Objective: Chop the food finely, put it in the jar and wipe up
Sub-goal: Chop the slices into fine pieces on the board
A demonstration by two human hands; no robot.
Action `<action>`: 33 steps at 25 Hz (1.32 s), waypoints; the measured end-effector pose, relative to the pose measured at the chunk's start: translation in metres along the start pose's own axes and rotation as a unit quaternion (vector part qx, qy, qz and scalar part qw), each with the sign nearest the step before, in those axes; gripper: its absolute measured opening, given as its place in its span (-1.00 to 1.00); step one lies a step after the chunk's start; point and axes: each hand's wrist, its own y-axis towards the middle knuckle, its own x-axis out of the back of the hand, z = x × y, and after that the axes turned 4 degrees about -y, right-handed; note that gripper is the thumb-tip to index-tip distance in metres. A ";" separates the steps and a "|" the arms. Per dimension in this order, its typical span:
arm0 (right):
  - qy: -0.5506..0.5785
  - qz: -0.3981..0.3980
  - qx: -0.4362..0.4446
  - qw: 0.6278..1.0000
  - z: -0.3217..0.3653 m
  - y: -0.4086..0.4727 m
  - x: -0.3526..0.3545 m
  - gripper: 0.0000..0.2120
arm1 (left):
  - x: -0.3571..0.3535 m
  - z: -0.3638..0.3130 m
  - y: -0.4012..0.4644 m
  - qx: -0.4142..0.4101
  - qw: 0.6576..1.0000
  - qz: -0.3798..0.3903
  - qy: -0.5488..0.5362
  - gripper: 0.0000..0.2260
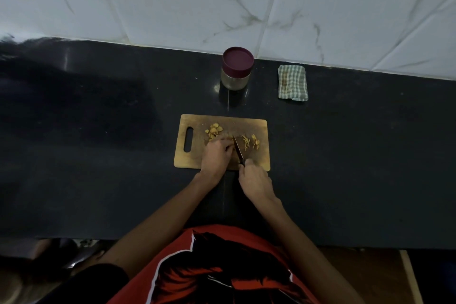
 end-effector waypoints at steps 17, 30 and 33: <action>-0.044 0.007 -0.044 0.998 0.018 -0.002 -0.010 -0.80 | -0.002 -0.001 -0.001 -0.012 0.999 0.000 0.033 -0.83; 0.023 -0.003 -0.079 0.997 0.020 0.007 0.000 -0.77 | -0.004 0.001 0.001 -0.007 0.999 0.013 0.050 -0.85; 0.057 -0.014 -0.085 0.995 0.007 0.002 0.002 -0.74 | -0.004 0.002 0.002 0.002 1.000 -0.013 0.018 -0.86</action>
